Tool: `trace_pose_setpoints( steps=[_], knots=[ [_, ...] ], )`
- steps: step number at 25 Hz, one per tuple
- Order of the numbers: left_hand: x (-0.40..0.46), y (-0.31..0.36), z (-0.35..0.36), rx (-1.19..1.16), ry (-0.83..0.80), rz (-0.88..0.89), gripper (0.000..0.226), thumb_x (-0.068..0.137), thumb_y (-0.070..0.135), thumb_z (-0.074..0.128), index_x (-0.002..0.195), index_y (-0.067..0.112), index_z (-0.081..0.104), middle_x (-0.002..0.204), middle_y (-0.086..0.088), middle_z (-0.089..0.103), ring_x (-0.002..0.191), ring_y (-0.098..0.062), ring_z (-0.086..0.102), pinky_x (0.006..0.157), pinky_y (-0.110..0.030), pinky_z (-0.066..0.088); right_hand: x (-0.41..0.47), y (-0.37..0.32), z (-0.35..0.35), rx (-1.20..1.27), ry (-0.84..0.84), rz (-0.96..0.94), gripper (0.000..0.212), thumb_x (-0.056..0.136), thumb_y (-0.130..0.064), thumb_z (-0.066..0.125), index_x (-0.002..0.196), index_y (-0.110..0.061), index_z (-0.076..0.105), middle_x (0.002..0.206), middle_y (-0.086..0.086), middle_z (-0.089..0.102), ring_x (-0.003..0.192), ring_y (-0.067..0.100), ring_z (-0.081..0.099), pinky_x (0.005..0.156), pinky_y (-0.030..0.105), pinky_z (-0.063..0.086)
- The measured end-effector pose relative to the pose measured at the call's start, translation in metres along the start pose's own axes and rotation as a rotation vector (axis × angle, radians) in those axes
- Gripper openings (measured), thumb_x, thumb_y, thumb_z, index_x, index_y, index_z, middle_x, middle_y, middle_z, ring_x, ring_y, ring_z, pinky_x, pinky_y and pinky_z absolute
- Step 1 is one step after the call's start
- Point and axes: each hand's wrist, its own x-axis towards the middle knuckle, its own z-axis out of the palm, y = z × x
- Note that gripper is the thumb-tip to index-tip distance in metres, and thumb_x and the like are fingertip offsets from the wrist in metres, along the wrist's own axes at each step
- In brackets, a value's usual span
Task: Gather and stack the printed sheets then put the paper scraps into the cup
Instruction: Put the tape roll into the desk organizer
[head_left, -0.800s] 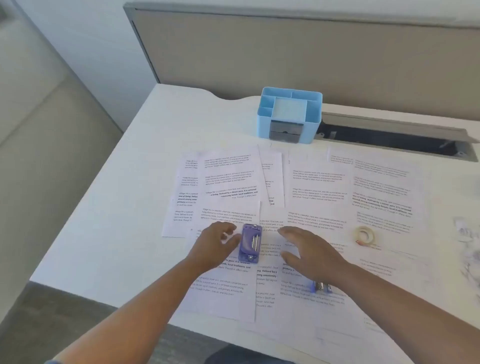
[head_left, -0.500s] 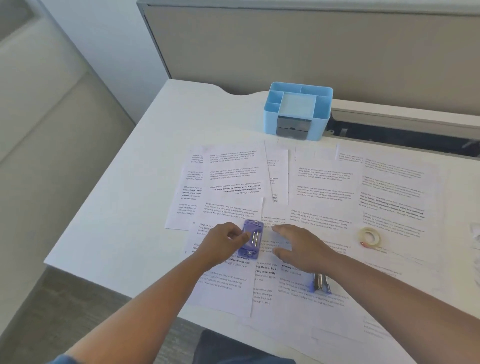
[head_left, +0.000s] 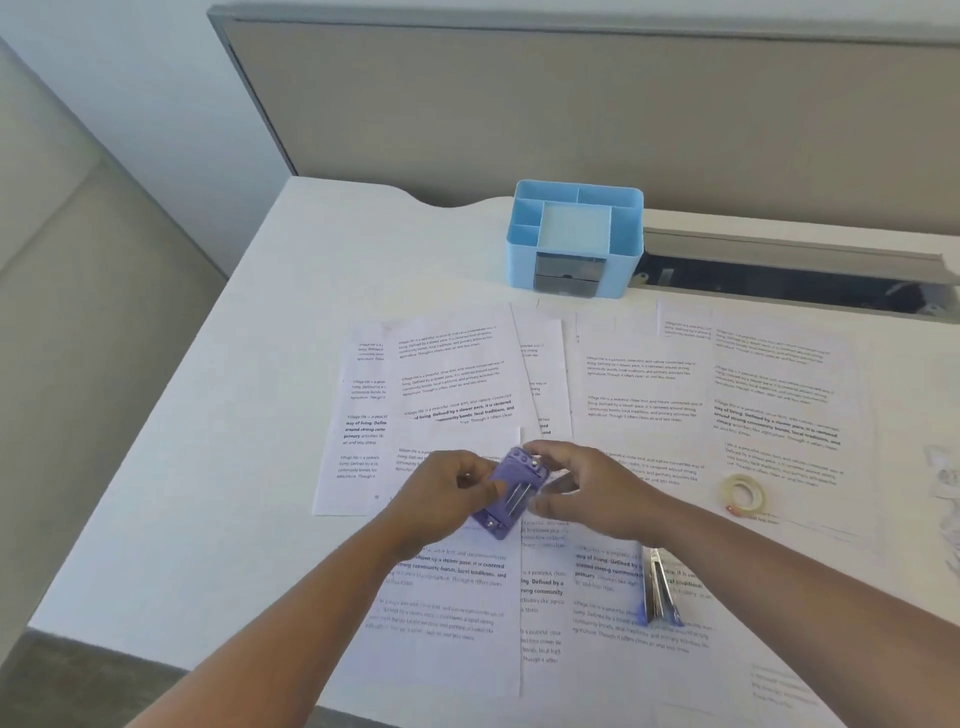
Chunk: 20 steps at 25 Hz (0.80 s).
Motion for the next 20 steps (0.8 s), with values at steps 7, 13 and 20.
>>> trace_pose_setpoints(
  steps=[7,13,20],
  knots=[
    [0.062,0.029,-0.034,-0.109,-0.245,0.097,0.033,0.088,0.034,0.073,0.097,0.002,0.069,0.094,-0.015,0.076,0.084,-0.020,0.064,0.084,-0.039,0.047,0.016,-0.014,-0.016,0.386,0.145,-0.019,0.035,0.090,-0.007,0.077,0.121,-0.022,0.071,0.117,0.003,0.074,0.089,0.013,0.069,0.089,0.034,0.060],
    [0.112,0.047,-0.027,-0.008,0.020,0.128,0.015,0.101,0.031,0.065,0.103,0.019,0.074,0.111,0.006,0.076,0.106,-0.016,0.068,0.098,-0.039,0.053,0.030,-0.006,-0.053,0.499,0.231,0.020,0.026,0.088,0.002,0.076,0.106,-0.015,0.074,0.118,0.012,0.068,0.079,0.020,0.070,0.075,0.029,0.057],
    [0.191,0.036,-0.026,0.816,0.395,0.268,0.053,0.102,0.056,0.049,0.149,0.031,0.052,0.164,0.005,0.036,0.155,-0.019,0.022,0.124,-0.043,0.015,0.058,-0.016,-0.124,0.389,0.504,-0.044,0.027,0.088,-0.003,0.074,0.104,-0.023,0.073,0.110,0.001,0.070,0.079,0.021,0.068,0.077,0.039,0.061]
  ],
)
